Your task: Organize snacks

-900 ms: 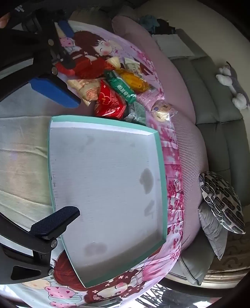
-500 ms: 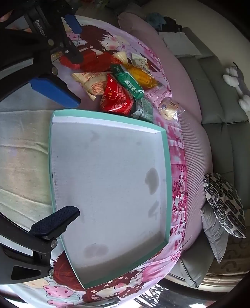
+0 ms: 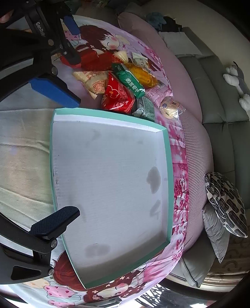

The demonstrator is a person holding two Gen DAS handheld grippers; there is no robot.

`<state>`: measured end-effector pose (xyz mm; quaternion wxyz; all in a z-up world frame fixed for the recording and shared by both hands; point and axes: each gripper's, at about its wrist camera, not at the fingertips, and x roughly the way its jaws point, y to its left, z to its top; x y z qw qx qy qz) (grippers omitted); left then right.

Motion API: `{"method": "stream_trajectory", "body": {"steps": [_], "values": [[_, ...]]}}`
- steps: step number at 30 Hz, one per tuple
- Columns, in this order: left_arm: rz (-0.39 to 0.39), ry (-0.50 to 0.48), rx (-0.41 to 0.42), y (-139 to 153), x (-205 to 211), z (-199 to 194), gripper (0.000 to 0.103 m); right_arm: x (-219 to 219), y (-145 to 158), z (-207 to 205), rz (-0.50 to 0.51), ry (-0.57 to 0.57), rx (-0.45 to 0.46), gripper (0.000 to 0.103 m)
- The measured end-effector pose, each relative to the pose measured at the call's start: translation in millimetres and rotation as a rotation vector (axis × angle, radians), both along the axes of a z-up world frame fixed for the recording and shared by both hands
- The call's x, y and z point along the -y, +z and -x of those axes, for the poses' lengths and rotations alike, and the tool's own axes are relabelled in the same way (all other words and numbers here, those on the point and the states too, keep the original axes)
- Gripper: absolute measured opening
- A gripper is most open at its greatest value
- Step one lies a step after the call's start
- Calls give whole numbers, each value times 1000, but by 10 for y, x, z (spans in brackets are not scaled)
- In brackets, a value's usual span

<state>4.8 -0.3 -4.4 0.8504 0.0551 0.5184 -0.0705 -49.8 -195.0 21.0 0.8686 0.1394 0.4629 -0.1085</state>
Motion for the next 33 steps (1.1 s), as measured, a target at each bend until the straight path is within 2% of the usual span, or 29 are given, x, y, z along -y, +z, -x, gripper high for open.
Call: {"method": "stream_trajectory", "body": {"steps": [33], "values": [[6, 22, -2, -9, -19, -2, 103, 6, -40, 2, -1, -6, -9, 103]]}}
